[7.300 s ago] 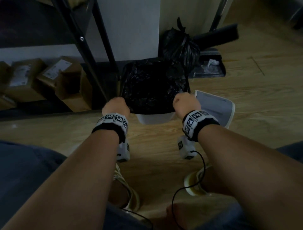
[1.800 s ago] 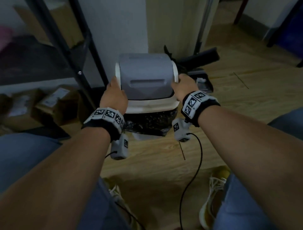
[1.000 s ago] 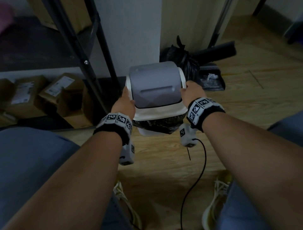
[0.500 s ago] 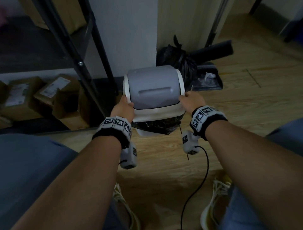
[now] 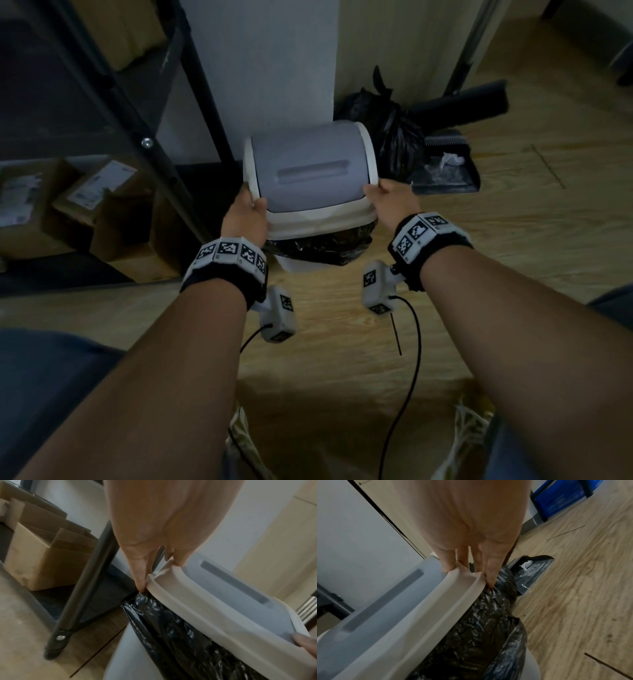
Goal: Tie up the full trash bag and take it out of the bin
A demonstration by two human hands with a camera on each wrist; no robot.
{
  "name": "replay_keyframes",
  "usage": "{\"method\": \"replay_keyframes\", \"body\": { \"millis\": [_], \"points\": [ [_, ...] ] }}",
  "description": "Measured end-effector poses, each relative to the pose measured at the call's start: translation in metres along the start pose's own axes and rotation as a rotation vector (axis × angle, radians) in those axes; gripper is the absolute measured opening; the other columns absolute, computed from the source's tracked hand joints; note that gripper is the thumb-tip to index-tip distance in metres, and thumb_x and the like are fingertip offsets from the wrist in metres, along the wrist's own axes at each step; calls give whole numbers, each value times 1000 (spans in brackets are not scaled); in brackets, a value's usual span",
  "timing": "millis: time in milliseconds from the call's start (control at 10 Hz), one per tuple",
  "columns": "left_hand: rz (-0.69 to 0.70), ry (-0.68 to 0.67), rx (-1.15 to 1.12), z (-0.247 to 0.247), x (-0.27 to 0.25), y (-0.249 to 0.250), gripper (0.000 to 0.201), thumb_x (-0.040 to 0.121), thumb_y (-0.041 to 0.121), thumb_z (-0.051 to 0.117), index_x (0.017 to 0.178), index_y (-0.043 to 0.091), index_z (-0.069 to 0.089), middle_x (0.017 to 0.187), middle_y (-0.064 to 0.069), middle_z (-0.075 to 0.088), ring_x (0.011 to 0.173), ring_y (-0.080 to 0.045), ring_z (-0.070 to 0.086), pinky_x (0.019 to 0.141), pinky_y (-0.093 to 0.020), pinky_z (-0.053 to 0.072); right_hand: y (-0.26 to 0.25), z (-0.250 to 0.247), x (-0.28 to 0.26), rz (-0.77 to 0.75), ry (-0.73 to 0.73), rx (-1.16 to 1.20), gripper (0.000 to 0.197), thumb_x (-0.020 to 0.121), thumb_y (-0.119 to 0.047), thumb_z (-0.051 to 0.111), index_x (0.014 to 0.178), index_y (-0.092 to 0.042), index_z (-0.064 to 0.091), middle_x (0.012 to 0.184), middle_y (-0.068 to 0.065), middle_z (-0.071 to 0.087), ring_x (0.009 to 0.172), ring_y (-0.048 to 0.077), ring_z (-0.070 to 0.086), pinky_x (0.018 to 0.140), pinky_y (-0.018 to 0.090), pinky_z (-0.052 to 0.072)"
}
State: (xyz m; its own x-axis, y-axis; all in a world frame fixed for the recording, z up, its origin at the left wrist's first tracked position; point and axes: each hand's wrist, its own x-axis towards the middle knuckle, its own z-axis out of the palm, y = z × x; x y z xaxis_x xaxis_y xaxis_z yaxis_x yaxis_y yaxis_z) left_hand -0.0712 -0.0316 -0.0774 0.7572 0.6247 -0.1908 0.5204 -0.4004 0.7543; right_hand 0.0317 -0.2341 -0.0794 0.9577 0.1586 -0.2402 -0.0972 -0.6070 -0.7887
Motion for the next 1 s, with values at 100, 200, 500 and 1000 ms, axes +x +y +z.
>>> {"method": "replay_keyframes", "body": {
  "millis": [100,200,500,1000],
  "points": [
    [-12,36,15,2,24,3,44,100,28,36,144,26,38,131,-13,58,115,-35,56,94,-38,44,-5,8,17,-5,14,18,42,93,-40,50,118,-9,63,107,6,62,98,22,58,83,29,43],
    [-7,37,4,3,39,6,43,101,26,36,143,28,40,130,-13,58,113,-34,57,87,-31,42,-5,11,32,-30,21,24,33,96,-35,48,109,-9,65,96,5,61,89,22,57,76,27,40],
    [-7,17,-18,5,65,12,40,101,24,36,140,23,43,131,-12,57,114,-33,56,91,-33,42,-10,17,50,-67,65,-3,33,99,-34,44,112,-11,63,94,3,57,85,19,53,71,23,34],
    [167,-35,411,-5,-10,38,68,97,33,45,152,8,13,151,-19,29,133,-38,37,109,-45,36,-31,-3,-9,-275,13,-371,56,83,-44,60,130,-16,50,134,10,50,123,32,48,99,42,45]
  ]
}}
